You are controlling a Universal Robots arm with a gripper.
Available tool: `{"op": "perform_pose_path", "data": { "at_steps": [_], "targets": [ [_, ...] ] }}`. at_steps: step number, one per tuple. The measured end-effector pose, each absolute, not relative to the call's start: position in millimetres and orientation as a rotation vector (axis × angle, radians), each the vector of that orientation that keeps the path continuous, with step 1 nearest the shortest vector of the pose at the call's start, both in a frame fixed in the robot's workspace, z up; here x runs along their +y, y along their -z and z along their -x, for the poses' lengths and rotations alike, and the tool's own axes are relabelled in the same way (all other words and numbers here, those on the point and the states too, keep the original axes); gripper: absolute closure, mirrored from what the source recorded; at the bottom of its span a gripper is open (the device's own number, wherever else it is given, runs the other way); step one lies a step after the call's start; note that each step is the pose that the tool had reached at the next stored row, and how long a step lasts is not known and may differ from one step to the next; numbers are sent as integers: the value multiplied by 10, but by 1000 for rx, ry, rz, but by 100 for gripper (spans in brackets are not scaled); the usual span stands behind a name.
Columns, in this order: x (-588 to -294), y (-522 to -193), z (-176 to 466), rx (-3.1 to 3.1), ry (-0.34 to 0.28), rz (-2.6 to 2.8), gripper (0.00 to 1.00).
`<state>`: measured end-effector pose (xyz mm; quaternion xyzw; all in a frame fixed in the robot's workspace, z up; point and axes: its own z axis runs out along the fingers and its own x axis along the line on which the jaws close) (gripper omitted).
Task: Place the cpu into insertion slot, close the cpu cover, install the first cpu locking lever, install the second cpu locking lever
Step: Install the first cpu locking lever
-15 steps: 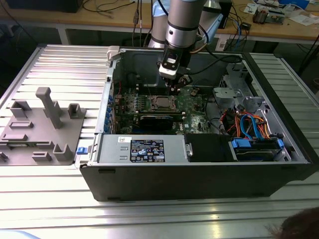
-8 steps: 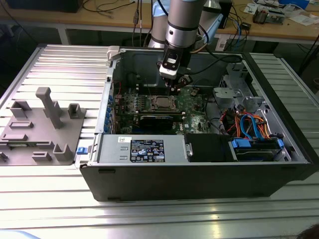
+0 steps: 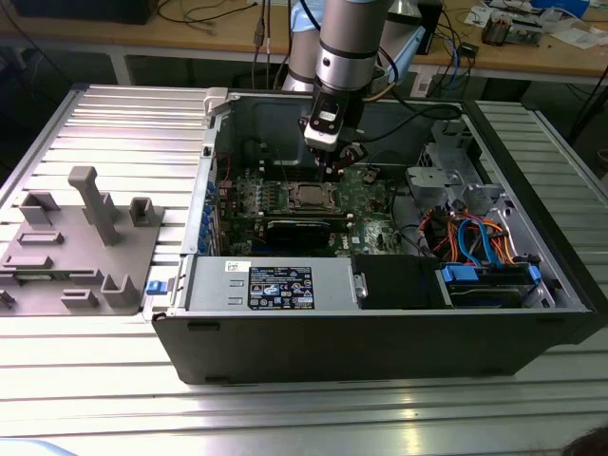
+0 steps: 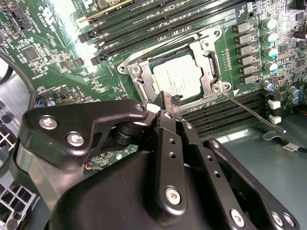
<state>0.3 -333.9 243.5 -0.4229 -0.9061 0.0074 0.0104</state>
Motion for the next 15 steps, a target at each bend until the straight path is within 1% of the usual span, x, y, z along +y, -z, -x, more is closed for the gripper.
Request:
{"op": "perform_pose_path", "data": {
  "at_steps": [15],
  "targets": [
    [-3338, -2436, -12, -2841, -24, 1292, 89]
  ]
}}
